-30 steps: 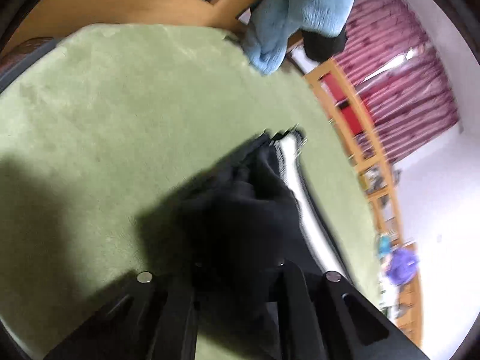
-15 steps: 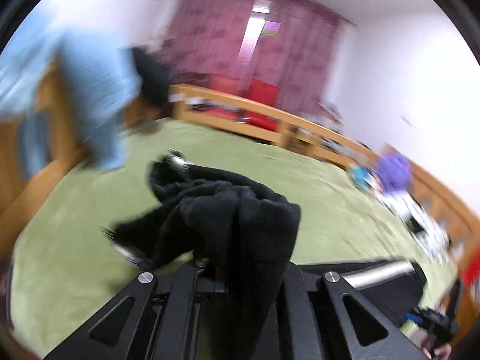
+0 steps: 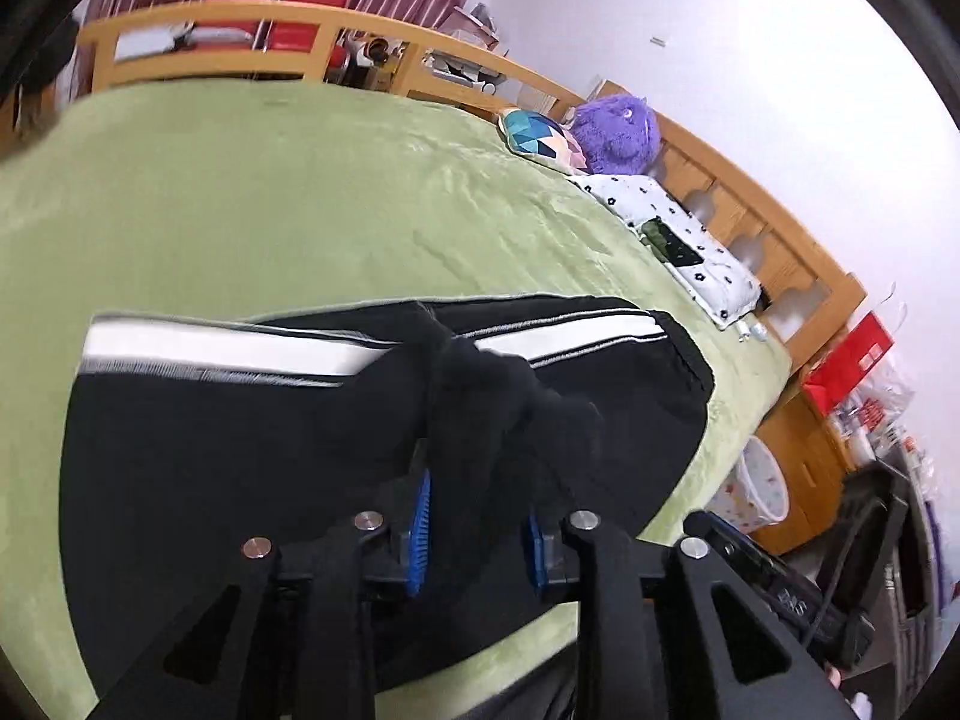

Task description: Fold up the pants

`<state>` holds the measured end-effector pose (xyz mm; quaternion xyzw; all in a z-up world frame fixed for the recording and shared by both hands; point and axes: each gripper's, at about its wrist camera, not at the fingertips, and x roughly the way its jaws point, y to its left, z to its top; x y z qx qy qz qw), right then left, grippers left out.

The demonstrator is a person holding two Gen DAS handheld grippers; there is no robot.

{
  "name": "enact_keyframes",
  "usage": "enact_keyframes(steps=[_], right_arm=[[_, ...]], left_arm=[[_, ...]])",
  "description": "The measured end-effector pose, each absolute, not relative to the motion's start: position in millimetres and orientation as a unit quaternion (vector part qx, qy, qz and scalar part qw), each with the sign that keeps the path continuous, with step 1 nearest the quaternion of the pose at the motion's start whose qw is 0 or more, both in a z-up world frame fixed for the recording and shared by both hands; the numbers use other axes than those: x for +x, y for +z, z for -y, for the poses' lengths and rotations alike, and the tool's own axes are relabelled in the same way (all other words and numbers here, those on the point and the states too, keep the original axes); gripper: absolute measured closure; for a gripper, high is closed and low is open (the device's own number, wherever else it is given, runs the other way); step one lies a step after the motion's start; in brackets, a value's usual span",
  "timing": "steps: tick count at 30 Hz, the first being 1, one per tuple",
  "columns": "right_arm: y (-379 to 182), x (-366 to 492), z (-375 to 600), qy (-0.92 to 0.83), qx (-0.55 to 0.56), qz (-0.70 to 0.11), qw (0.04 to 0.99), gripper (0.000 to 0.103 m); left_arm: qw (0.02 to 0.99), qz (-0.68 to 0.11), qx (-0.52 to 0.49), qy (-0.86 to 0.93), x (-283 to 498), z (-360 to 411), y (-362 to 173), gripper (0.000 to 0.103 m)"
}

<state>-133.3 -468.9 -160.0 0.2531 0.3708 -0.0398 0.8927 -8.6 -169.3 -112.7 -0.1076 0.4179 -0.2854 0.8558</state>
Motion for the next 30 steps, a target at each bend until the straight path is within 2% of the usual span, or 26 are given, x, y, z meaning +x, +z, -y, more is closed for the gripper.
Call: enact_keyframes(steps=[1, 2, 5, 13, 17, 20, 24, 26, 27, 30], right_arm=[[-162.0, -130.8, 466.3, -0.037, 0.249, -0.372, 0.893, 0.039], [-163.7, -127.2, 462.8, -0.029, 0.249, -0.372, 0.894, 0.039], [-166.7, -113.1, 450.0, -0.006, 0.250, -0.375, 0.893, 0.039], [-156.3, -81.8, 405.5, 0.076, 0.254, -0.367, 0.892, 0.037], [-171.4, -55.3, 391.7, 0.074, 0.250, -0.405, 0.876, 0.033], [-202.9, -27.4, 377.7, 0.060, 0.232, -0.464, 0.853, 0.032], [-210.6, -5.5, 357.9, 0.056, 0.196, -0.466, 0.861, 0.029], [-203.7, 5.8, 347.9, 0.090, 0.186, -0.465, 0.861, 0.064], [-197.4, 9.6, 345.0, 0.109, 0.182, -0.458, 0.863, 0.087], [-162.5, 5.9, 352.5, 0.136, 0.175, -0.394, 0.892, 0.089]], left_arm=[[0.854, -0.419, -0.117, -0.286, -10.8, 157.5, -115.8, 0.052], [0.854, -0.415, -0.132, -0.284, -13.6, 142.8, -117.9, 0.041], [0.863, -0.393, -0.146, -0.283, -25.4, 103.3, -117.2, 0.036], [0.878, -0.396, -0.183, -0.195, -36.9, 12.9, -139.2, 0.033], [0.870, -0.411, -0.215, -0.167, -39.7, -14.7, -161.5, 0.033], [0.867, -0.415, -0.230, -0.156, -43.2, -32.5, -171.1, 0.033], [0.866, -0.417, -0.238, -0.139, -43.1, -46.6, -179.3, 0.033], [0.863, -0.417, -0.248, -0.138, -40.2, -50.8, -180.1, 0.033], [0.862, -0.417, -0.255, -0.138, -38.2, -51.8, -181.0, 0.033], [0.863, -0.414, -0.252, -0.144, -37.4, -50.4, -178.8, 0.033]])
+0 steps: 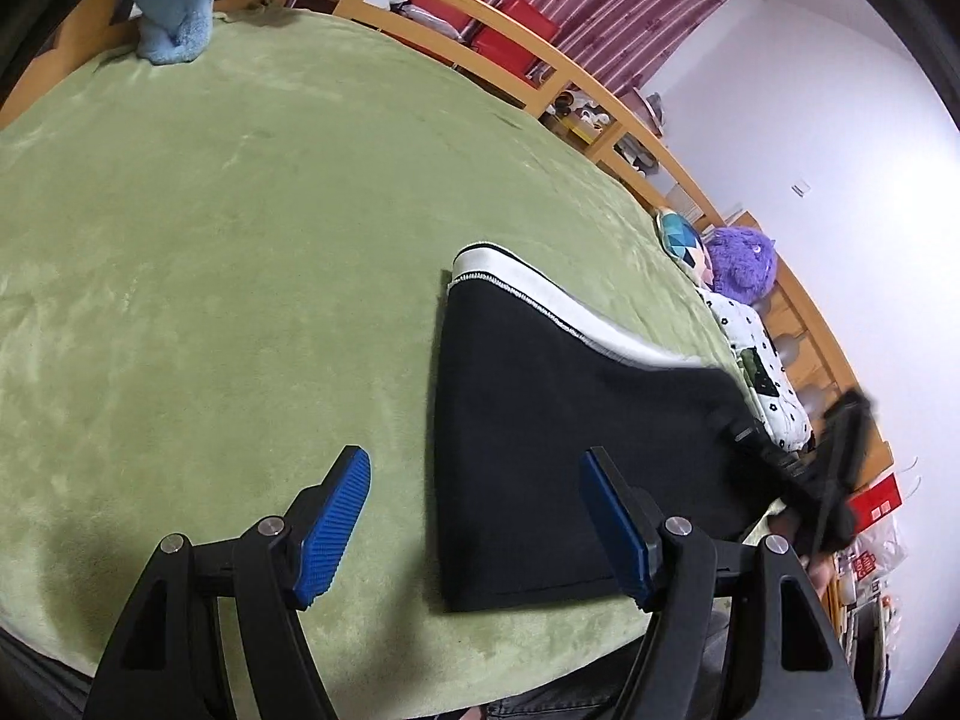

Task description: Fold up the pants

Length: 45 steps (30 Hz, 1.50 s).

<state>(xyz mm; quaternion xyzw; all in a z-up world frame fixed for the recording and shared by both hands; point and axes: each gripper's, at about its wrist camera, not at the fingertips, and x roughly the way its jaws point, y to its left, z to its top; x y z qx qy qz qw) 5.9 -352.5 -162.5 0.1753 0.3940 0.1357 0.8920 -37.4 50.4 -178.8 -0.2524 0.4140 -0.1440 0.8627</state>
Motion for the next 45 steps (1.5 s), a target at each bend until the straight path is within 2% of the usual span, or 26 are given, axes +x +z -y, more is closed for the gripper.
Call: enact_keyframes(steps=[2, 3, 5, 7, 9, 16, 20, 24, 30, 34, 35, 36, 37, 45], right_arm=[[-141.3, 1.8, 374.3, 0.137, 0.200, -0.346, 0.906, 0.089], [-140.3, 5.5, 381.0, 0.128, 0.206, -0.350, 0.905, 0.088], [-159.5, 19.0, 391.7, 0.103, 0.194, -0.398, 0.891, 0.085], [-192.5, 29.3, 394.4, 0.102, 0.200, -0.469, 0.854, 0.072], [-218.8, 25.0, 397.1, 0.099, 0.201, -0.511, 0.830, 0.069], [-198.1, -45.0, 420.3, 0.083, 0.220, -0.424, 0.875, 0.047], [-210.5, -68.3, 410.6, 0.073, 0.172, -0.429, 0.884, 0.047], [-209.0, -73.4, 419.8, 0.074, 0.187, -0.424, 0.883, 0.045], [-192.1, -72.5, 432.3, 0.087, 0.218, -0.406, 0.883, 0.045], [-177.5, -78.5, 470.9, 0.014, 0.212, -0.372, 0.904, 0.043], [-175.3, -80.3, 485.3, -0.022, 0.209, -0.361, 0.908, 0.042], [-174.3, -81.6, 501.6, -0.061, 0.207, -0.354, 0.910, 0.036], [-174.7, -81.9, 514.9, -0.085, 0.207, -0.351, 0.909, 0.032], [-215.7, -62.5, 607.0, -0.167, 0.275, -0.376, 0.869, 0.032]], left_arm=[[0.866, -0.410, -0.246, -0.150, -38.8, -48.7, -176.3, 0.033], [0.866, -0.410, -0.243, -0.152, -39.3, -47.6, -176.1, 0.033], [0.863, -0.414, -0.241, -0.160, -37.1, -43.7, -178.2, 0.033], [0.861, -0.417, -0.240, -0.165, -34.3, -38.4, -181.3, 0.033], [0.857, -0.425, -0.238, -0.167, -30.3, -32.1, -184.3, 0.033], [0.847, -0.454, -0.207, -0.185, -26.1, -1.8, -199.2, 0.033], [0.828, -0.512, -0.157, -0.168, -27.1, 21.0, -233.7, 0.033], [0.844, -0.498, -0.110, -0.165, -40.2, 31.0, -231.2, 0.033], [0.839, -0.480, -0.179, -0.183, -25.9, 14.2, -210.6, 0.033], [0.844, -0.472, -0.191, -0.169, -2.8, 13.8, -215.9, 0.033], [0.844, -0.474, -0.192, -0.161, 5.6, 15.3, -218.5, 0.033], [0.844, -0.474, -0.196, -0.157, 14.0, 16.2, -221.7, 0.033], [0.842, -0.477, -0.201, -0.155, 22.0, 16.1, -226.0, 0.033], [0.834, -0.487, -0.206, -0.158, 56.6, 23.9, -234.5, 0.035]])
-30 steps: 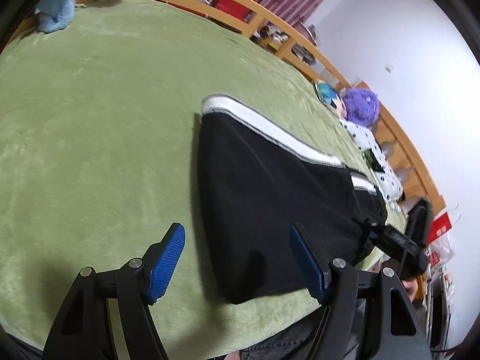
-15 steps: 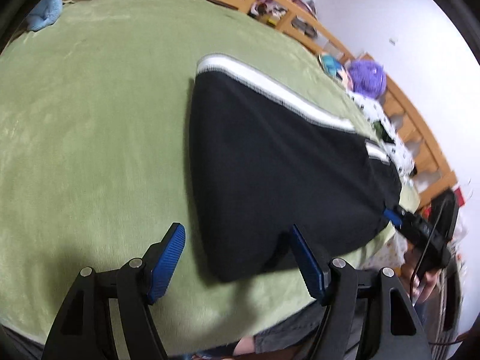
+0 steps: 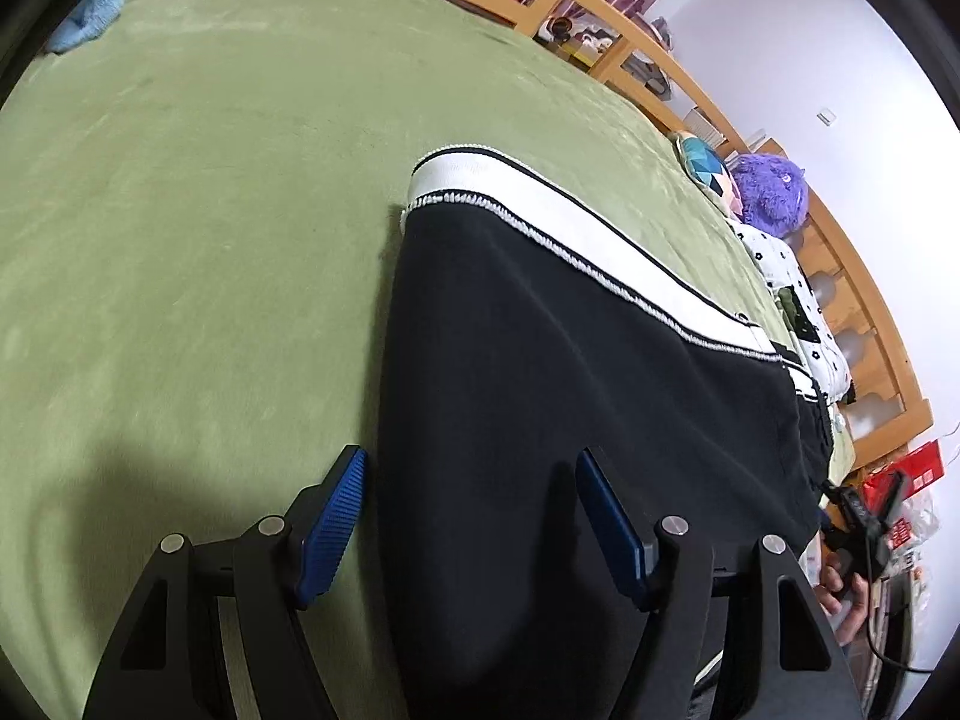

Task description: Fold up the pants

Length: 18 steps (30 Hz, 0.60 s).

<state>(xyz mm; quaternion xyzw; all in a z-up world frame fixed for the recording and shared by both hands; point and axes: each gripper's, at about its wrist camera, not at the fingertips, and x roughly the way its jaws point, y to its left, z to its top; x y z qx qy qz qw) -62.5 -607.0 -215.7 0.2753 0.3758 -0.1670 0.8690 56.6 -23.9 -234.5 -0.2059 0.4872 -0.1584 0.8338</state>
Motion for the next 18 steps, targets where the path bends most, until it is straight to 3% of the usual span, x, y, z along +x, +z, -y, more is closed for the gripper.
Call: enact_keyframes(steps=[5, 12, 14, 15, 16, 18], right_arm=[[-234.4, -47.4, 647.5, -0.162, 0.334, -0.356, 0.857, 0.031], [-240.9, -3.3, 670.9, -0.152, 0.343, -0.347, 0.860, 0.022], [-241.2, 4.6, 673.7, -0.154, 0.353, -0.341, 0.858, 0.022], [-239.7, 7.2, 673.0, -0.160, 0.350, -0.341, 0.858, 0.028], [-238.1, 6.3, 672.8, -0.165, 0.345, -0.340, 0.859, 0.046], [-230.4, 2.1, 670.3, -0.154, 0.343, -0.332, 0.865, 0.059]], left_arm=[[0.818, -0.500, -0.218, -0.183, 79.9, 28.2, -236.6, 0.036], [0.805, -0.502, -0.251, -0.190, 111.4, 39.1, -245.6, 0.037], [0.810, -0.503, -0.244, -0.177, 113.4, 41.7, -246.8, 0.058], [0.812, -0.504, -0.239, -0.174, 112.6, 42.4, -247.1, 0.062], [0.813, -0.502, -0.237, -0.179, 111.8, 42.7, -246.4, 0.076], [0.817, -0.488, -0.242, -0.191, 108.6, 38.3, -240.7, 0.090]])
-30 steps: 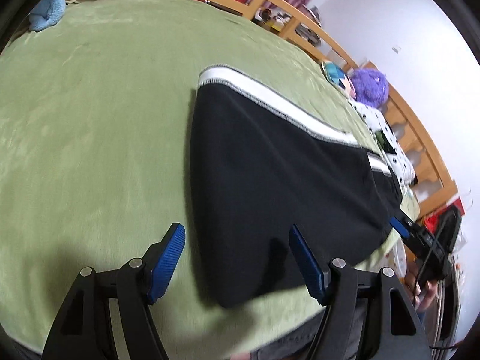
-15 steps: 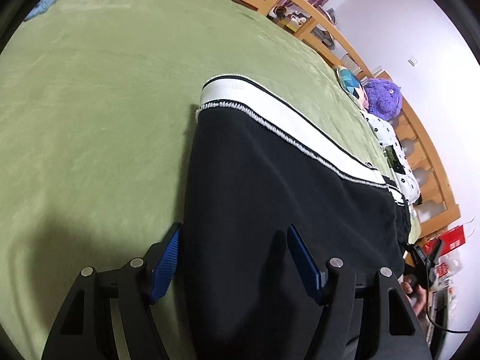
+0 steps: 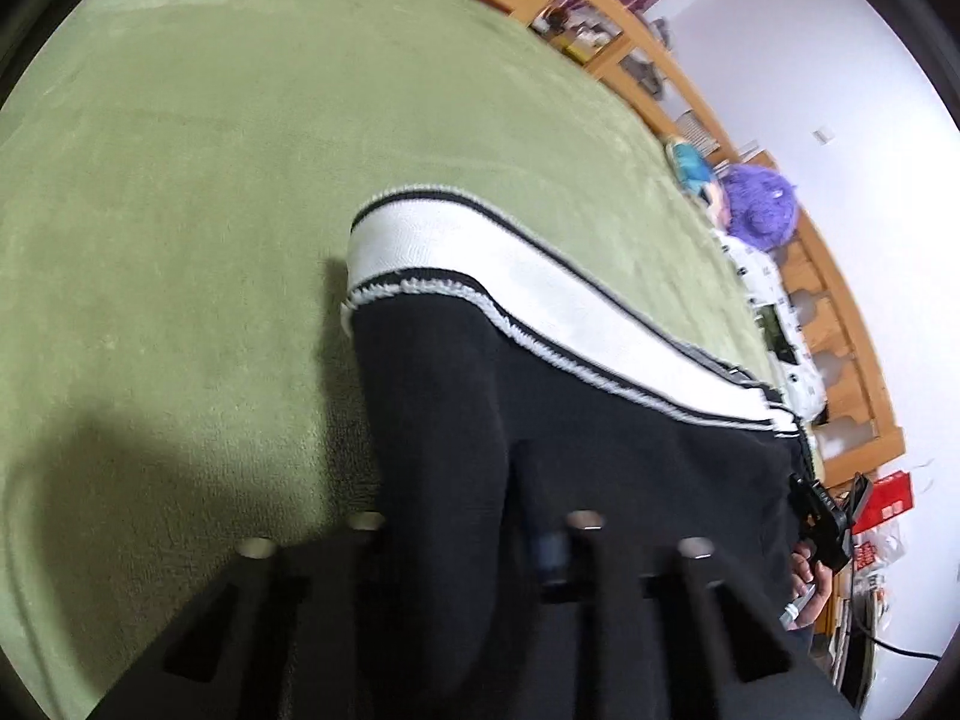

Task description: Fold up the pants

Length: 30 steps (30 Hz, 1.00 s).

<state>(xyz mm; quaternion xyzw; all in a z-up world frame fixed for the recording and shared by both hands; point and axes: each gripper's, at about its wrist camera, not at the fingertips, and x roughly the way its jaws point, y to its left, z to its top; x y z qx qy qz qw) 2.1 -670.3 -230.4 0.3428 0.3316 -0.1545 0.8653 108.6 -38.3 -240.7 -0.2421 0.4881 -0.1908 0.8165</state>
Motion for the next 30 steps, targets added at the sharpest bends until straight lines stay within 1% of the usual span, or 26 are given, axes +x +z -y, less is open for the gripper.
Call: enact_keyframes(steps=[1, 4, 9, 12, 16, 19, 22, 26, 27, 29, 30], right_arm=[[-226.1, -2.4, 667.4, -0.154, 0.342, -0.327, 0.868, 0.063], [-205.3, -8.7, 652.9, -0.164, 0.326, -0.317, 0.876, 0.066], [-152.2, -17.4, 620.6, -0.146, 0.322, -0.271, 0.896, 0.068], [-121.8, -17.6, 590.3, -0.128, 0.309, -0.254, 0.908, 0.068], [-109.2, -14.7, 545.7, -0.077, 0.325, -0.255, 0.907, 0.068], [-117.2, -9.1, 505.3, -0.035, 0.335, -0.269, 0.902, 0.069], [-139.2, 0.4, 471.3, 0.001, 0.338, -0.296, 0.893, 0.069], [-183.4, 15.7, 448.6, -0.014, 0.320, -0.354, 0.879, 0.068], [-190.2, 16.5, 449.6, -0.026, 0.312, -0.362, 0.878, 0.066], [-208.1, 16.5, 459.3, -0.025, 0.327, -0.394, 0.859, 0.059], [-214.5, 13.5, 462.4, -0.021, 0.340, -0.408, 0.847, 0.055]], left_arm=[[0.819, -0.480, -0.244, -0.200, 105.7, 35.5, -235.7, 0.091], [0.821, -0.463, -0.260, -0.211, 100.7, 23.7, -223.5, 0.091], [0.812, -0.448, -0.286, -0.242, 95.4, -2.5, -195.4, 0.091], [0.832, -0.434, -0.251, -0.237, 89.1, -18.5, -174.6, 0.091], [0.860, -0.412, -0.227, -0.195, 83.2, -74.0, -141.5, 0.091], [0.874, -0.403, -0.225, -0.155, 76.7, -122.5, -127.7, 0.091], [0.876, -0.410, -0.224, -0.117, 74.1, -161.7, -125.5, 0.091], [0.871, -0.436, -0.206, -0.099, 79.9, -170.7, -157.5, 0.090], [0.871, -0.440, -0.198, -0.090, 80.2, -168.8, -164.8, 0.088], [0.872, -0.451, -0.181, -0.060, 77.0, -171.6, -176.2, 0.076], [0.871, -0.454, -0.181, -0.054, 73.7, -173.6, -180.2, 0.075]])
